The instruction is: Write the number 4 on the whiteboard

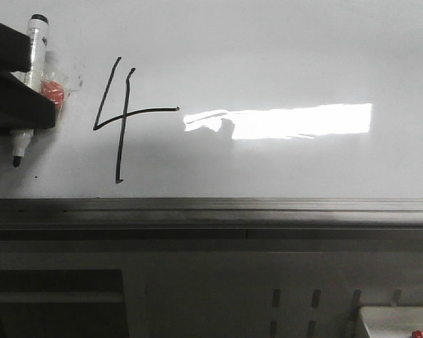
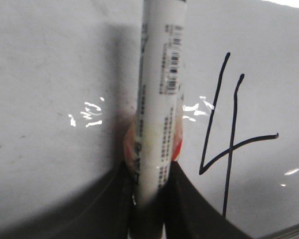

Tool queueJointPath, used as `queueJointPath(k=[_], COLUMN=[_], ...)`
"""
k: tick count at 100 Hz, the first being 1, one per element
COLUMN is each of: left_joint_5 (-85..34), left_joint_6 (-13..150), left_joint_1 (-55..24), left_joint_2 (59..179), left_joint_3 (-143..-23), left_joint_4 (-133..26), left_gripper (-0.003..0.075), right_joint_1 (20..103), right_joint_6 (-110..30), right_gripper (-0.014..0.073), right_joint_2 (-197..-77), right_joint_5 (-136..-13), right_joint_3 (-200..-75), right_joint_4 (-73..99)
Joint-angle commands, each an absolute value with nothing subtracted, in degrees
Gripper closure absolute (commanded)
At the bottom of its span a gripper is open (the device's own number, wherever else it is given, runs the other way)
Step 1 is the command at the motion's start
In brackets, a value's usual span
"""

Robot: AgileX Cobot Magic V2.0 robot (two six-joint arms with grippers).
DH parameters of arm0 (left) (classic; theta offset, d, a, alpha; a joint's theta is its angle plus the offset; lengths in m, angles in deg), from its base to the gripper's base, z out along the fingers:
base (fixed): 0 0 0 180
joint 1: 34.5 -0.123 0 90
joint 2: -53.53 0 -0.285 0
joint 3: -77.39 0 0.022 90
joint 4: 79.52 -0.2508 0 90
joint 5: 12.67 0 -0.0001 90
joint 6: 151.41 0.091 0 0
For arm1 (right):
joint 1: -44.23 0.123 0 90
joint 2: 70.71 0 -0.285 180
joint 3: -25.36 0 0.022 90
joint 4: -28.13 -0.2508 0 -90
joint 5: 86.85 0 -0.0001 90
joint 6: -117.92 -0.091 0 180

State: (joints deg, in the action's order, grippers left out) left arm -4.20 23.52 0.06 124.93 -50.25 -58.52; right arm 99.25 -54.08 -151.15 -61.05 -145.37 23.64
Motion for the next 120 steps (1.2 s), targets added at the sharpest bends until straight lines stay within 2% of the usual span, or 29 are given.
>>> queueJointPath(k=[1, 11, 19, 45, 50, 53, 55, 63, 68, 72, 84, 99, 120], left_joint_5=[-0.67, -0.67, -0.3, -0.2, -0.2, -0.45, -0.54, -3.07, -5.98, -8.6, -13.23, -16.62, -33.51], left_joint_6=[23.2, 23.2, 23.2, 23.2, 23.2, 23.2, 23.2, 23.2, 23.2, 23.2, 23.2, 23.31, 23.41], left_joint_1=[0.03, 0.03, 0.03, 0.03, 0.03, 0.03, 0.03, 0.03, 0.03, 0.03, 0.03, 0.03, 0.03], left_joint_2=[125.03, 124.9, 124.9, 122.82, 120.75, 119.26, 118.02, 113.0, 108.48, 105.54, 95.12, 80.35, 64.42], left_joint_3=[-51.8, -51.8, -51.8, -51.8, -51.8, -51.8, -51.8, -51.8, -51.8, -51.8, -51.28, -49.05, -48.09], left_joint_4=[-57.79, -57.67, -57.53, -58.52, -59.46, -59.73, -60.11, -61.98, -63.26, -65.0, -68.39, -70.74, -77.56], left_gripper=[0.06, 0.0407, 0.0328, 0.0321, 0.0321, 0.0322, 0.0325, 0.0364, 0.0429, 0.0486, 0.0737, 0.0741, 0.0741], right_joint_1=[99.41, 99.41, 99.41, 99.41, 99.41, 99.41, 99.41, 99.41, 99.41, 99.41, 99.41, 99.41, 99.41], right_joint_6=[-54.05, -54.05, -54.05, -54.05, -54.05, -54.05, -54.05, -54.05, -54.05, -54.05, -54.05, -54.05, -54.05], right_gripper=[0.0104, 0.0104, 0.0104, 0.0114, 0.0169, 0.0241, 0.0276, 0.0529, 0.067, 0.0652, 0.0646, 0.0646, 0.0646], right_joint_2=[-149.34, -149.34, -149.34, -148.26, -147.36, -146.62, -145.99, -143.21, -140.65, -138.8, -130.96, -116.89, -96.98], right_joint_5=[-64.57, -64.32, -64.33, -64.45, -64.34, -64.33, -64.33, -64.55, -65.51, -66.41, -71.22, -79.42, -81.05], right_joint_3=[-147.2, -147.2, -147.2, -146.93, -146.4, -146.03, -145.64, -143.63, -141.9, -140.35, -132.87, -119.4, -102.99], right_joint_4=[23.86, 23.86, 23.86, 24.4, 24.98, 25.3, 25.47, 26.27, 26.52, 26.52, 26.52, 29.45, 29.21])
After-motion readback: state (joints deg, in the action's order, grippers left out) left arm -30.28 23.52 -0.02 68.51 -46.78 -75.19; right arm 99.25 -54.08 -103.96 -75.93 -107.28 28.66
